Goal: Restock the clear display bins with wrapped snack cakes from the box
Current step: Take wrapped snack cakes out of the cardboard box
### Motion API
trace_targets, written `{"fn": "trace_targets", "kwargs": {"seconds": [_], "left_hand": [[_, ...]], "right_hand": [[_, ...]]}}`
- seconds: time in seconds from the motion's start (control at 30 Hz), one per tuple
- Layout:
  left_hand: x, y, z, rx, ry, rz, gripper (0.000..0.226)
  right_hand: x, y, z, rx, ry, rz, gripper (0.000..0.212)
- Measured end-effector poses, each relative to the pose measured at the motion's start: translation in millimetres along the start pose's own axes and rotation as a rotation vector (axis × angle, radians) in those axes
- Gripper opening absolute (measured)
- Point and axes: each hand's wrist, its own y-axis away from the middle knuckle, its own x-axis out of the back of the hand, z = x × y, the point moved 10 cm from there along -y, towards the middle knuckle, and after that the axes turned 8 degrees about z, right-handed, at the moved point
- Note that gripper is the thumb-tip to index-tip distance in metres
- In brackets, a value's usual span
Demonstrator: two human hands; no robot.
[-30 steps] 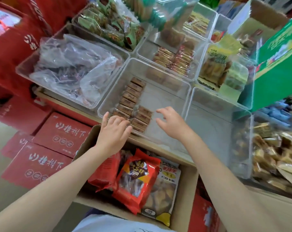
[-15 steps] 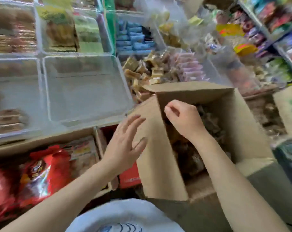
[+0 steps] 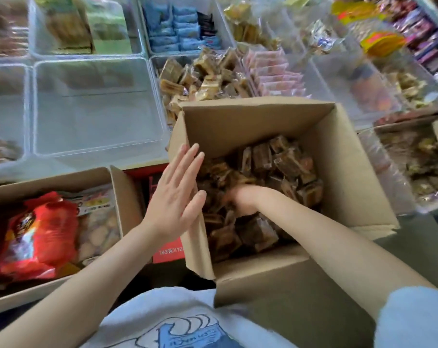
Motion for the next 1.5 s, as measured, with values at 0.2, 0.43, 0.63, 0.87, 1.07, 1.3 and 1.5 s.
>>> {"fn": "trace_targets", "kwargs": {"seconds": [0.2, 0.43, 0.63, 0.87, 1.07, 1.3, 1.5], "left_hand": [[3, 4, -3, 0.074, -0.042, -0.014, 0.064], [6, 3, -4, 0.126, -0.037, -0.051, 0.066], [15, 4, -2, 0.248, 0.11, -0.068, 0.071], [94, -1, -22, 0.289, 0.408, 0.114, 0.096], [162, 20, -109, 0.715, 0.832, 0.281, 0.047], [258, 56, -207, 0.612, 0.545, 0.317, 0.055], [314, 88, -305, 0.597, 0.413, 0.394, 0.055]], "right_hand": [[-21, -13, -17, 0.138, 0.266, 0.043, 0.044], [83, 28, 39, 0.028, -0.472, 0.291, 0.033], [135, 78, 1, 0.297, -1.483, 0.276, 0.042], [156, 74, -97, 0.409, -1.381, 0.206, 0.039], [180, 48, -183, 0.413, -1.197, 0.206, 0.036], [212, -17, -293, 0.413, -0.692, 0.399, 0.029], [231, -83, -391, 0.455, -0.472, 0.534, 0.022]]}}
